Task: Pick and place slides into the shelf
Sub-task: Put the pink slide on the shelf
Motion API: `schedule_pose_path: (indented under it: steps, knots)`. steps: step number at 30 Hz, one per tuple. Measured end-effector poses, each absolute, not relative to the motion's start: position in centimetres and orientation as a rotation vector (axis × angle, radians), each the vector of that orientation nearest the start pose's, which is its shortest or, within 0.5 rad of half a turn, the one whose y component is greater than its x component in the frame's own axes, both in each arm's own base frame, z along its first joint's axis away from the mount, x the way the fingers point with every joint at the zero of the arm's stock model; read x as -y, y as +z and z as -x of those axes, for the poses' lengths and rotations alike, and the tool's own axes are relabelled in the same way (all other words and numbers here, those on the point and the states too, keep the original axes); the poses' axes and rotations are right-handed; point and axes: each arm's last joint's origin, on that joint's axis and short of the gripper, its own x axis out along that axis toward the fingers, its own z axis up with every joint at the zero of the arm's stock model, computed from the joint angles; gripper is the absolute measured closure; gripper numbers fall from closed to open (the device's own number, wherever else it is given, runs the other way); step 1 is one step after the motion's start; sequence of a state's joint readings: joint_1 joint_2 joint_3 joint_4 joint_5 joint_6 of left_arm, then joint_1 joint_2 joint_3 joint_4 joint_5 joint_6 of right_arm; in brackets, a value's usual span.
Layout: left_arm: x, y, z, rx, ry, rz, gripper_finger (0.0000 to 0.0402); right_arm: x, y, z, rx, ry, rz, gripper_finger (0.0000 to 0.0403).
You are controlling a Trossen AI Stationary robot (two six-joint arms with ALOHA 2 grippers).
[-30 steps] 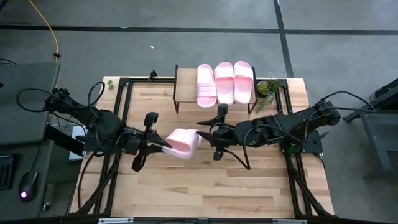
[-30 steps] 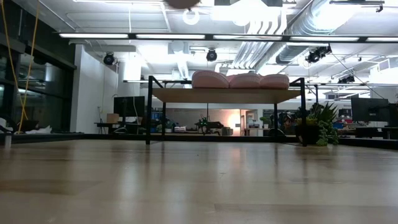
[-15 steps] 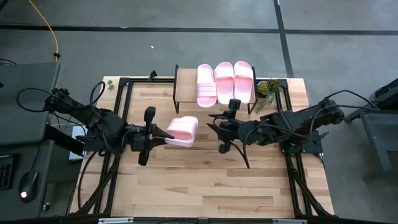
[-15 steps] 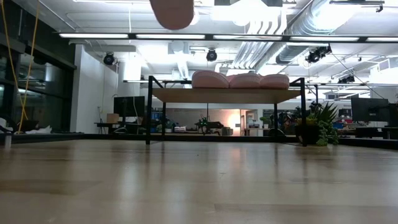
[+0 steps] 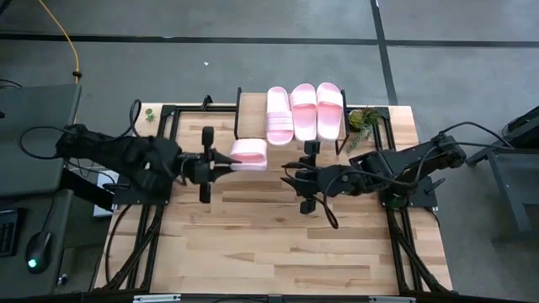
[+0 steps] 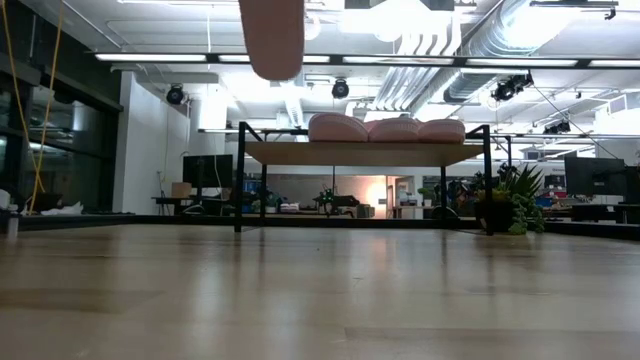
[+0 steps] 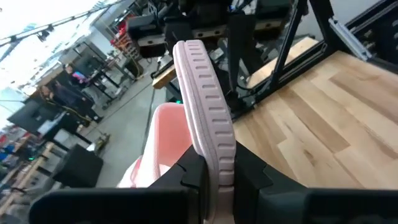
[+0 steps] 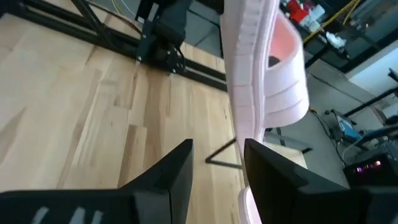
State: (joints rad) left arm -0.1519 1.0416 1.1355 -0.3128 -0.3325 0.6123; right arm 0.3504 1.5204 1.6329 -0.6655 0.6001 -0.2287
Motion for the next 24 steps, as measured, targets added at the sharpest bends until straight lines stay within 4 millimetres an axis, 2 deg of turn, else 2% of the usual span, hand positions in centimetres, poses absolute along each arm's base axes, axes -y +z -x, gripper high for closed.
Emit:
schedule_pose_path:
  steps: [11, 18, 24]
  knots:
    - [-2.6, 39.0, -21.7, -0.314, 0.149, -0.615, 0.0372, -8.9, 40.1, -30.6, -0.582, -0.203, 0.446, 0.0269]
    - [-3.2, 38.6, -21.9, -0.345, 0.108, -0.674, 0.0372, -9.0, 39.9, -30.6, -0.586, -0.177, 0.424, 0.0270]
    - [-3.3, 38.1, -22.6, -0.368, 0.104, -0.712, 0.0372, -9.2, 37.8, -31.0, -0.611, -0.164, 0.438, 0.0270]
